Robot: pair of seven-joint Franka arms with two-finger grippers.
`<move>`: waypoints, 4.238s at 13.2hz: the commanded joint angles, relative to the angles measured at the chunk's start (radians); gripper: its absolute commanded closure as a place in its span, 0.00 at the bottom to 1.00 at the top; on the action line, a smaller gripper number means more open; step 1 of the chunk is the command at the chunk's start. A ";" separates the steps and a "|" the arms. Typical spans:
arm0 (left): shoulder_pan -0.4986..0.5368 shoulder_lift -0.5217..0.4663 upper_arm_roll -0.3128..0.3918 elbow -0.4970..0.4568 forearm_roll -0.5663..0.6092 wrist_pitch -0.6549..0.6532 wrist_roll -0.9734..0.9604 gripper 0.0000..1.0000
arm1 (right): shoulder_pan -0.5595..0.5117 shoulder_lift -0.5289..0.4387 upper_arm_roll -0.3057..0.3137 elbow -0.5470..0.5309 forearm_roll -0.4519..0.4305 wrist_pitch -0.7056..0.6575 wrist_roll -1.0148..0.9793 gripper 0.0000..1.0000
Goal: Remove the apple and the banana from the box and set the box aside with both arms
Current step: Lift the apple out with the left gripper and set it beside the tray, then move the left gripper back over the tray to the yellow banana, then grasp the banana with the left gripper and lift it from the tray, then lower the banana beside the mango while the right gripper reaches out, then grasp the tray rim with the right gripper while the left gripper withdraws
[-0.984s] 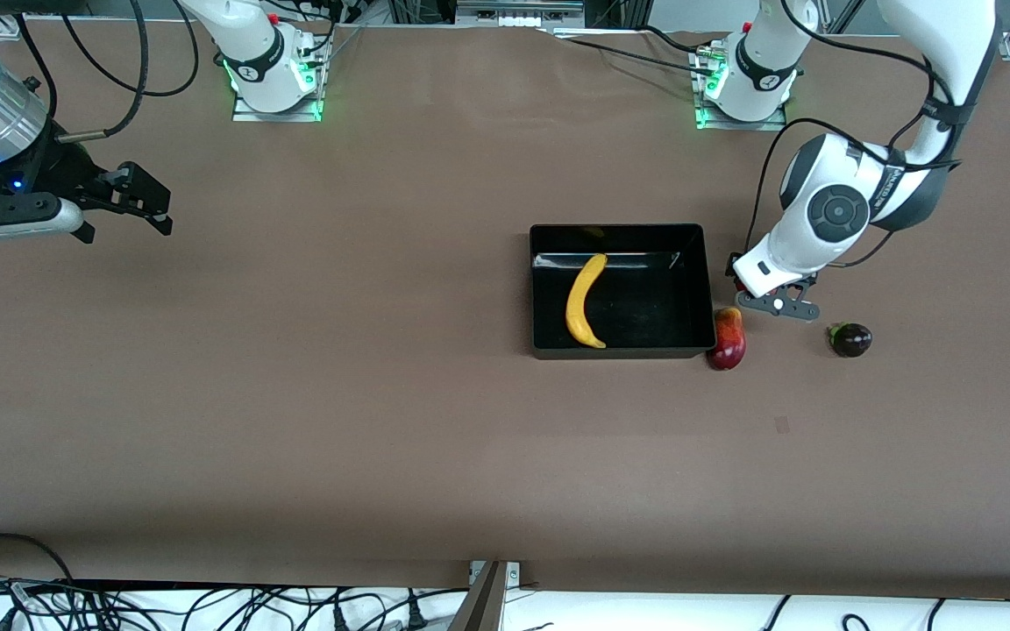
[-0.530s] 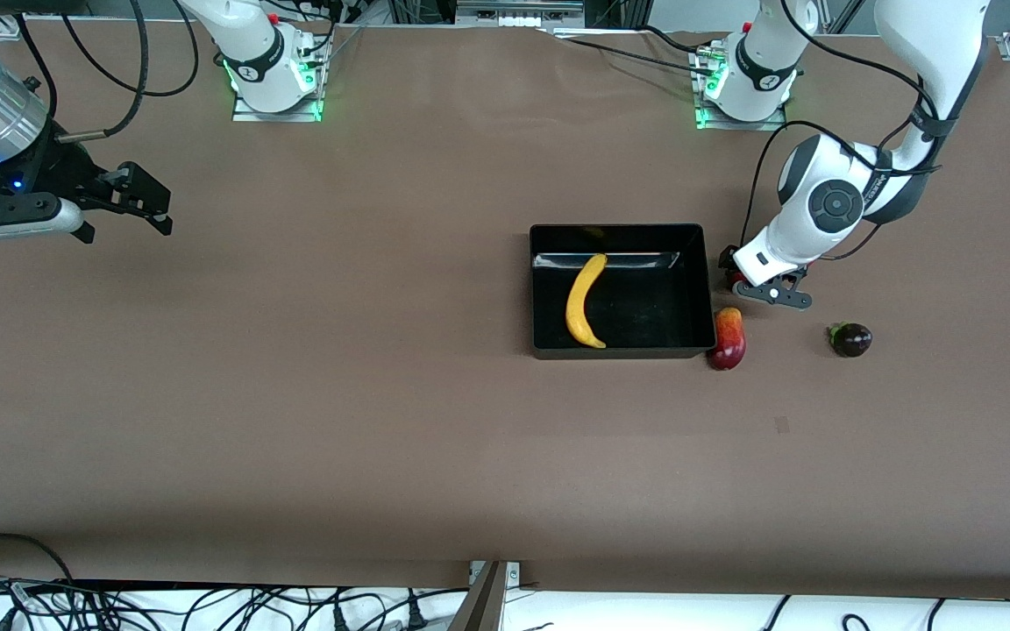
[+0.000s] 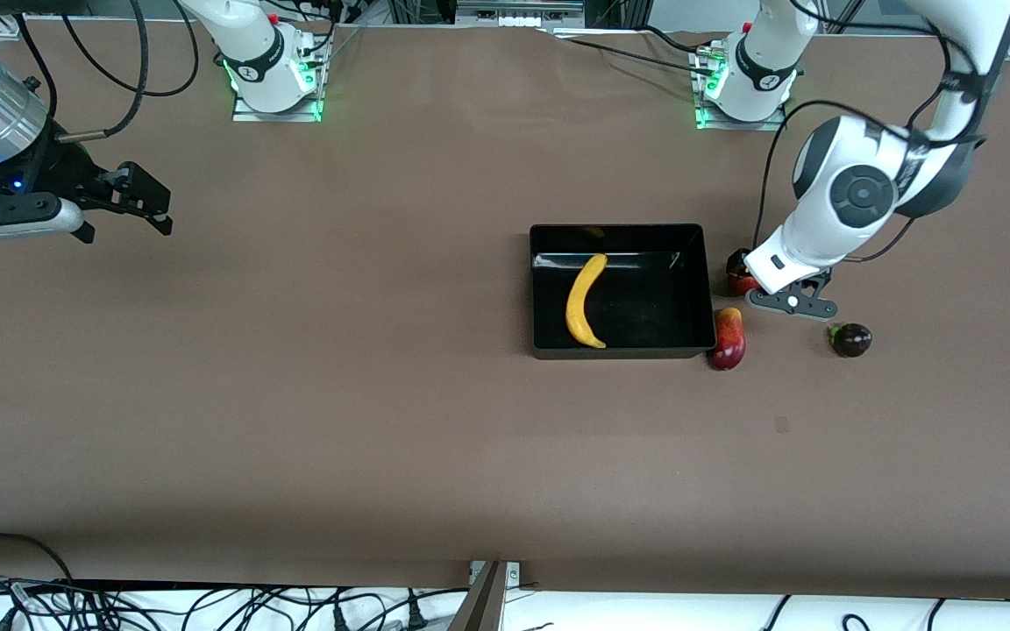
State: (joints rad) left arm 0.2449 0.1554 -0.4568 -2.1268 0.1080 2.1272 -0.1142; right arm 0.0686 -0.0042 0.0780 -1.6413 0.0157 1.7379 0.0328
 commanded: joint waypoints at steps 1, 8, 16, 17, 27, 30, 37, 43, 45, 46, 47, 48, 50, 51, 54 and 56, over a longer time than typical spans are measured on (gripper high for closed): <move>-0.022 0.084 -0.052 0.175 -0.120 -0.130 -0.089 0.00 | -0.010 -0.002 0.013 0.005 -0.010 -0.008 0.007 0.00; -0.318 0.337 -0.071 0.235 -0.019 0.161 -0.539 0.00 | -0.010 -0.002 0.013 0.005 -0.016 -0.001 -0.007 0.00; -0.371 0.464 -0.072 0.214 0.263 0.217 -0.748 0.00 | -0.010 -0.003 0.013 0.005 -0.016 -0.008 -0.007 0.00; -0.371 0.466 -0.072 0.211 0.278 0.217 -0.748 0.00 | -0.010 -0.003 0.013 0.005 -0.016 -0.006 -0.007 0.00; -0.331 0.385 -0.074 0.220 0.282 0.183 -0.771 1.00 | -0.006 -0.003 0.016 0.008 -0.014 -0.003 -0.007 0.00; -0.271 0.307 -0.086 0.310 0.266 -0.017 -0.676 1.00 | -0.006 -0.005 0.017 0.008 -0.014 -0.003 -0.007 0.00; -0.038 0.311 -0.085 0.427 0.266 -0.270 -0.091 1.00 | 0.040 0.010 0.017 0.008 -0.008 0.008 0.007 0.00; 0.209 0.343 -0.082 0.198 0.280 0.064 0.263 0.99 | 0.089 0.036 0.017 0.003 -0.017 -0.042 0.001 0.00; 0.264 0.349 -0.080 0.075 0.283 0.247 0.263 0.96 | 0.103 0.067 0.017 0.001 -0.017 -0.113 -0.016 0.00; 0.270 0.354 -0.079 0.056 0.283 0.281 0.266 0.84 | 0.112 0.070 0.017 0.005 -0.013 -0.136 -0.011 0.00; 0.272 0.357 -0.080 0.059 0.283 0.280 0.271 0.20 | 0.128 0.088 0.017 0.006 -0.007 -0.136 -0.013 0.00; 0.274 0.354 -0.080 0.062 0.283 0.280 0.272 0.00 | 0.140 0.104 0.019 0.006 0.007 -0.126 0.005 0.00; 0.281 0.334 -0.085 0.085 0.283 0.269 0.275 0.00 | 0.250 0.167 0.017 0.008 0.036 -0.033 0.095 0.00; 0.283 0.301 -0.089 0.096 0.266 0.228 0.271 0.00 | 0.298 0.217 0.017 0.008 0.030 0.023 0.204 0.00; 0.283 0.228 -0.160 0.241 0.196 -0.040 0.255 0.00 | 0.471 0.395 0.016 0.082 0.024 0.202 0.424 0.00; 0.281 0.220 -0.168 0.399 0.093 -0.285 0.249 0.00 | 0.545 0.542 0.014 0.205 0.030 0.276 0.528 0.00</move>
State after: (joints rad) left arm 0.5213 0.3945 -0.6125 -1.8576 0.2771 2.0334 0.1351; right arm 0.5615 0.3919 0.1039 -1.5956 0.0428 1.9901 0.4821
